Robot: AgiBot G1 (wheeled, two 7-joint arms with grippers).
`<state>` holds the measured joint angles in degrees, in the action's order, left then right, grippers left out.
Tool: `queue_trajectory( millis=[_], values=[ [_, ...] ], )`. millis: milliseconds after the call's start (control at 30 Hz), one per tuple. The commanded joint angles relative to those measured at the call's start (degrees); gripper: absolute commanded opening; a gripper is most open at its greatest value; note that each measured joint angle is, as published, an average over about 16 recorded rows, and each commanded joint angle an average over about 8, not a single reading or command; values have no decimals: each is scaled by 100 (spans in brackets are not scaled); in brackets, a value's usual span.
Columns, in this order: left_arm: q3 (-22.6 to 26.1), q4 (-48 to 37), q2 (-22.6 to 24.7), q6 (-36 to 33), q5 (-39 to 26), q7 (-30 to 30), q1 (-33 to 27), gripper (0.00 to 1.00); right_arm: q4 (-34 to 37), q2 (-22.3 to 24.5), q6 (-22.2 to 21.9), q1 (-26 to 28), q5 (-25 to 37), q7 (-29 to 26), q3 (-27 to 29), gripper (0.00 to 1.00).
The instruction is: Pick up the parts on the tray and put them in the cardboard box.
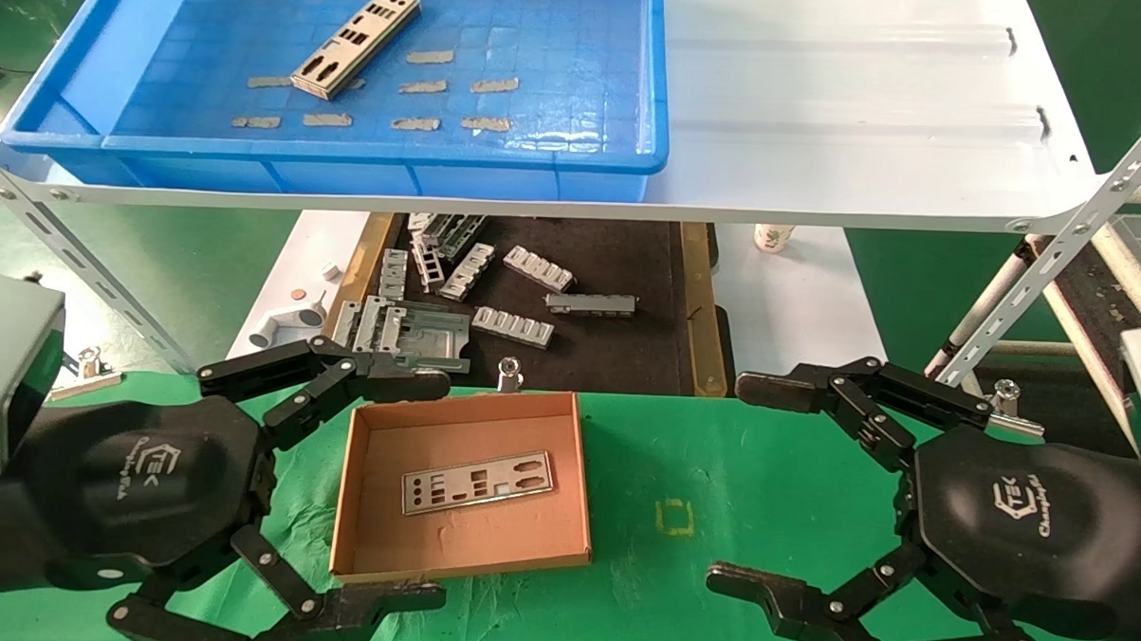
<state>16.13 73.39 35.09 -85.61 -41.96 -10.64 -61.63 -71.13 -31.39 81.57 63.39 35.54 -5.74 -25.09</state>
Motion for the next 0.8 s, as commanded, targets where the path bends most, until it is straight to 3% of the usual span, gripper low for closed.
queue_trajectory(
  millis=[33,800],
  values=[
    [0,0,0,0,0,0,0,100,0,0,0,0,0,0,0,100],
    [0,0,0,0,0,0,0,100,0,0,0,0,0,0,0,100]
  ],
)
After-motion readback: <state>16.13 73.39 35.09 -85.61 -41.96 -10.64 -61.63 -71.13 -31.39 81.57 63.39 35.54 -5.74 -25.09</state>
